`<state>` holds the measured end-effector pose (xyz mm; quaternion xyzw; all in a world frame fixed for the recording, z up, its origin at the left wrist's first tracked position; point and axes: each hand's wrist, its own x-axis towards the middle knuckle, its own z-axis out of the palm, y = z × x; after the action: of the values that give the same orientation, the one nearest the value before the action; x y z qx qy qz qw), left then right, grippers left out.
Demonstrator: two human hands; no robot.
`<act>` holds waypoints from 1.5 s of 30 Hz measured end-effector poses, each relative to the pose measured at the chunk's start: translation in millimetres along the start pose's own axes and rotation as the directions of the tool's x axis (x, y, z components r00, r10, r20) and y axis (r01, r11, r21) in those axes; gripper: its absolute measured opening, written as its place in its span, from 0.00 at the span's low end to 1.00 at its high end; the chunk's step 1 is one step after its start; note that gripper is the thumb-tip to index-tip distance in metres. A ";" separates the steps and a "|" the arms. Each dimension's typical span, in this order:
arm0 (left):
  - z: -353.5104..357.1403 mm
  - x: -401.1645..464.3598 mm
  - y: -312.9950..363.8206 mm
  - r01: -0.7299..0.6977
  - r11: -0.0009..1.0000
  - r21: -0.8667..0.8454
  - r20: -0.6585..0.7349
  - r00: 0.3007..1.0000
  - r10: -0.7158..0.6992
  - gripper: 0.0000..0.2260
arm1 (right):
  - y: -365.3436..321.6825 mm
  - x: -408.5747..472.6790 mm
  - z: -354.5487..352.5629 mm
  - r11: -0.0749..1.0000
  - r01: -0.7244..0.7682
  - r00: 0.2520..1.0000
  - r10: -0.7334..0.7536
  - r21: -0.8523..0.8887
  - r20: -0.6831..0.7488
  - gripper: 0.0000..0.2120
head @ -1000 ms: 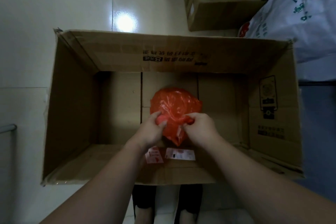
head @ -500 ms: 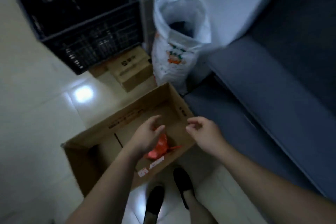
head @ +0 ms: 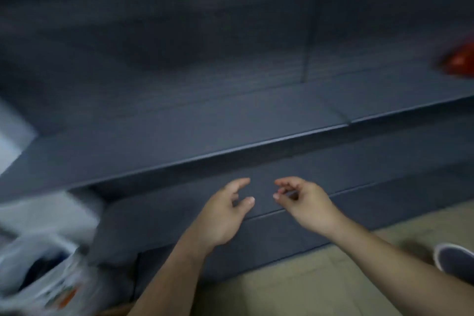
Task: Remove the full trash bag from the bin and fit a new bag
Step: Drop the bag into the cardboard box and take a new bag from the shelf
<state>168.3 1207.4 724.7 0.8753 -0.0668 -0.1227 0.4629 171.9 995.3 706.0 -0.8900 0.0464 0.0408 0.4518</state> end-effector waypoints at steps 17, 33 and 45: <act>424.0 194.1 375.5 -0.425 0.905 -0.027 0.484 0.787 0.384 0.23 | 261.7 -39.1 -486.0 0.965 -0.257 0.777 0.232 0.041 -0.586 0.22; 490.0 461.9 462.4 -0.443 0.897 0.012 0.323 0.850 0.415 0.26 | 336.0 197.5 -604.2 0.953 -0.290 0.822 0.200 -0.090 -0.534 0.30; 531.8 621.9 488.5 -0.316 0.949 0.015 0.062 0.947 0.314 0.30 | 372.0 344.9 -645.7 0.828 -0.372 0.837 0.103 -0.421 -0.537 0.26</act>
<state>617.1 367.0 745.5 0.8550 -0.2210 -0.0723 0.4636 489.4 239.3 748.7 -0.9436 0.2618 -0.1184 0.1644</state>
